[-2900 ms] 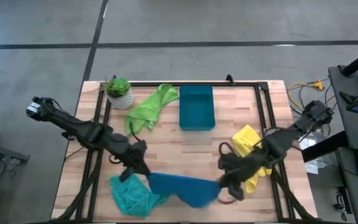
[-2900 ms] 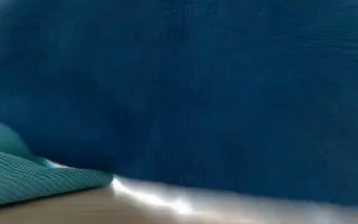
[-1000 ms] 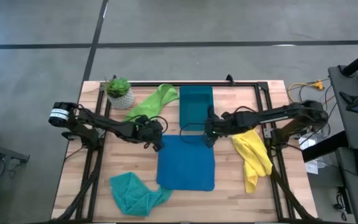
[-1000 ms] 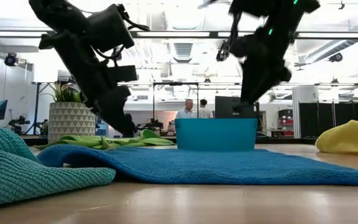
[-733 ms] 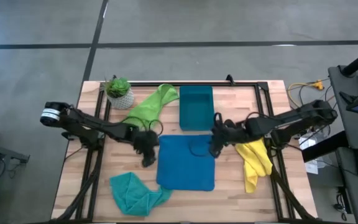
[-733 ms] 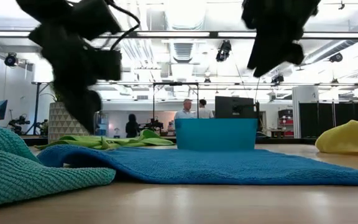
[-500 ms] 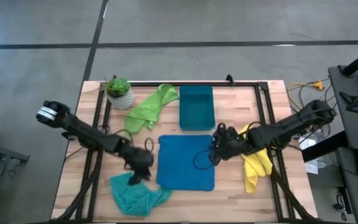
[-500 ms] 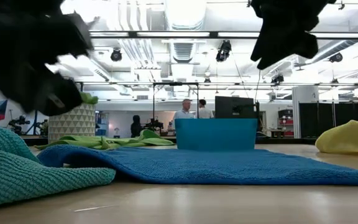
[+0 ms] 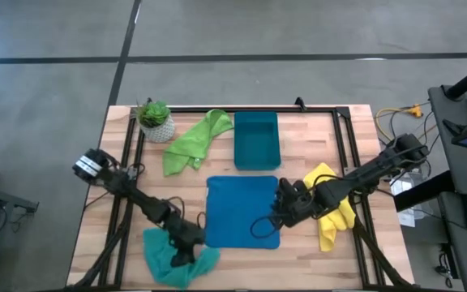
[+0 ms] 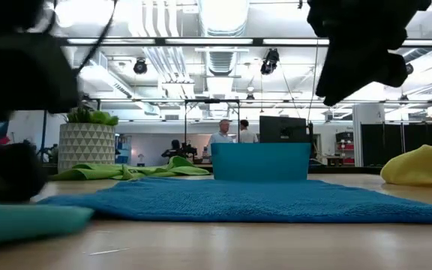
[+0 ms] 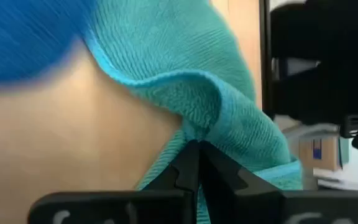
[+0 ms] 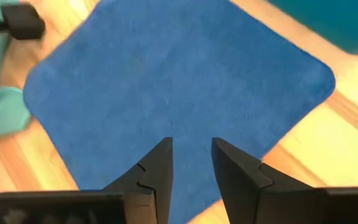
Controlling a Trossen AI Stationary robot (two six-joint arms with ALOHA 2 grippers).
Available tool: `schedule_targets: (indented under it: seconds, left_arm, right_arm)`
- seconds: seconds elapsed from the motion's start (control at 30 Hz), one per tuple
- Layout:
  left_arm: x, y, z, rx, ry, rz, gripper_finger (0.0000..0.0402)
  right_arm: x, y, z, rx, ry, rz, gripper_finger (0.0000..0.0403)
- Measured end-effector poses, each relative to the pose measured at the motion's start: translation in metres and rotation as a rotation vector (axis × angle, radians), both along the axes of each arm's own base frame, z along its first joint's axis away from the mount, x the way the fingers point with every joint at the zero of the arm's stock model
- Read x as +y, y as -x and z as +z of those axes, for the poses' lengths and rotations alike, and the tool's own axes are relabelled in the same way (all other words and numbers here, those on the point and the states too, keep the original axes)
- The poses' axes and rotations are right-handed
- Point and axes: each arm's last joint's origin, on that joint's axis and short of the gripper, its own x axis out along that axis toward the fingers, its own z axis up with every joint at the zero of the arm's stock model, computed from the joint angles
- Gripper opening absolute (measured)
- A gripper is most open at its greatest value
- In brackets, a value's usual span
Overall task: Fold microfiber towels
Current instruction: Fold the blue microfiber cloth
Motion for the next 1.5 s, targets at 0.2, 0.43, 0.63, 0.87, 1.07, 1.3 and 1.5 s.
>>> schedule_targets:
  seconds: [0.2, 0.43, 0.63, 0.87, 1.07, 1.3, 1.5]
  left_arm:
    - [-0.020, 0.032, 0.016, 0.124, -0.006, 0.079, 0.0000]
    - [-0.009, 0.049, 0.063, 0.015, -0.075, 0.284, 0.0000]
    - [0.001, 0.047, 0.092, -0.357, -0.208, 0.344, 0.0000]
    - [0.000, 0.034, 0.084, -0.580, -0.432, 0.209, 0.0001]
    - [-0.001, 0.016, 0.067, -0.597, -0.542, 0.082, 0.0061]
    - [-0.012, -0.009, 0.055, -0.613, -0.641, -0.014, 0.0164]
    - [-0.018, -0.023, 0.034, -0.552, -0.719, -0.076, 0.0182]
  right_arm:
    - [0.001, 0.002, 0.002, 0.004, 0.025, 0.047, 0.0100]
    - [0.015, 0.009, 0.003, 0.008, 0.025, 0.134, 0.0100]
    - [0.046, 0.023, 0.002, -0.044, 0.037, 0.306, 0.0100]
    - [0.079, 0.028, -0.011, -0.165, 0.117, 0.559, 0.0100]
    - [0.088, 0.020, -0.040, -0.088, 0.093, 0.554, 0.0121]
    - [0.096, 0.015, -0.060, -0.014, 0.059, 0.569, 0.0157]
    - [0.100, 0.010, -0.056, -0.028, 0.027, 0.551, 0.0162]
